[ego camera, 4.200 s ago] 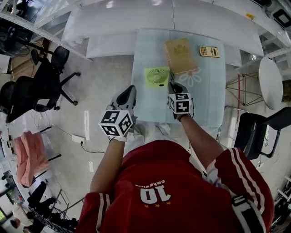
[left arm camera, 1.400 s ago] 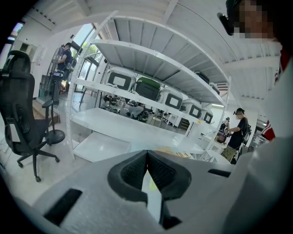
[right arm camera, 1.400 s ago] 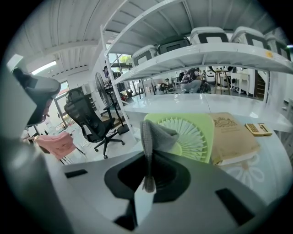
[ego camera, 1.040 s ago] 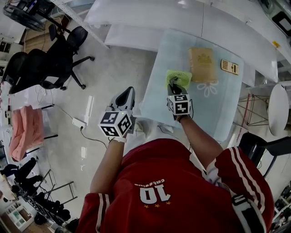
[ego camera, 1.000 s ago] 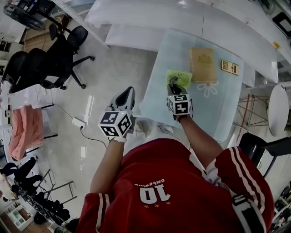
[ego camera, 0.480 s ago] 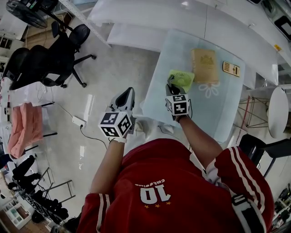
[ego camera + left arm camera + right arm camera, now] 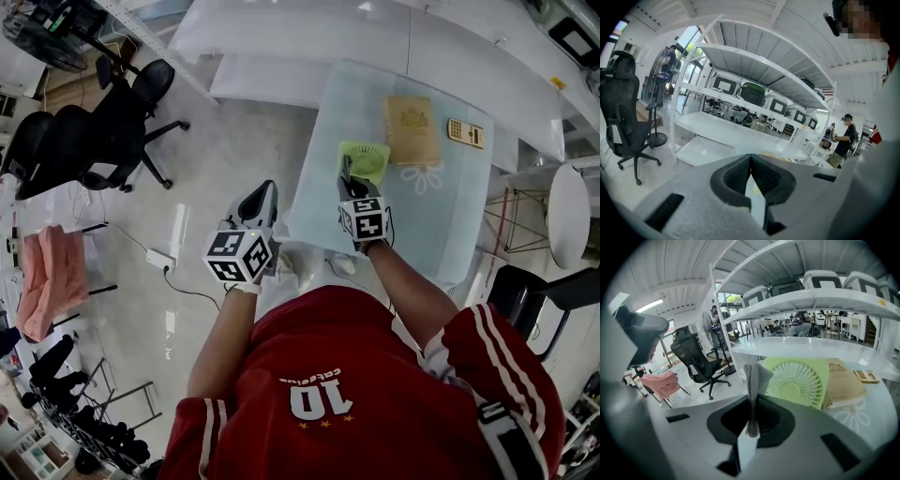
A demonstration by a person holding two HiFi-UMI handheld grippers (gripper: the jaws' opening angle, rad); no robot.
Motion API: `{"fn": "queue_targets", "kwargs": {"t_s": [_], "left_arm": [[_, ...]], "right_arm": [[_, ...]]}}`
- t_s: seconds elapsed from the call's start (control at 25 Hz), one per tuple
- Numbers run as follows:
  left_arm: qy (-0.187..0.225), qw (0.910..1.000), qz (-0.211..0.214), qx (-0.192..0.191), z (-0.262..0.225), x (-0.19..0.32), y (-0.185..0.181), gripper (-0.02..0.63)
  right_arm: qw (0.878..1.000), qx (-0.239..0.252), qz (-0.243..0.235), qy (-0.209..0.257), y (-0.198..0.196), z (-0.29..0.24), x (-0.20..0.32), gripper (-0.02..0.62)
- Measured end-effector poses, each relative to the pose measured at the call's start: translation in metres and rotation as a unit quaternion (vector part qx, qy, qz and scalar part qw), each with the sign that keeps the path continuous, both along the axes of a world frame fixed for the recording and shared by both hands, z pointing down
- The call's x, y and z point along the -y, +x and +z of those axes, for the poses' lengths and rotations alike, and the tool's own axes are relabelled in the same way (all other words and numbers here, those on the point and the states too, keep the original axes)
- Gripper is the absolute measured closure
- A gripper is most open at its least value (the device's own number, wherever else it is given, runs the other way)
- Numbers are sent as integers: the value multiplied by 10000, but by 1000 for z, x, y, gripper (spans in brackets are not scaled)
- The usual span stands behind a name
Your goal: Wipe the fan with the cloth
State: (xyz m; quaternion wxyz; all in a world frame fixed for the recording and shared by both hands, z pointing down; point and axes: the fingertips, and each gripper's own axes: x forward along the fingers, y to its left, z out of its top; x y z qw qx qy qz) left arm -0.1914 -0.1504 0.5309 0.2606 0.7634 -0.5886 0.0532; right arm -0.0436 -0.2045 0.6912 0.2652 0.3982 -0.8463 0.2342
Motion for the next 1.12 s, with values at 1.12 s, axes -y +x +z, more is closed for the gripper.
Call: {"fn": "queue_targets", "kwargs": {"t_s": [1.12], "left_arm": [[-164, 9941, 1070, -69, 17, 26, 95, 603]], "right_arm": [[9955, -177, 911, -185, 102, 18, -7, 574]]}}
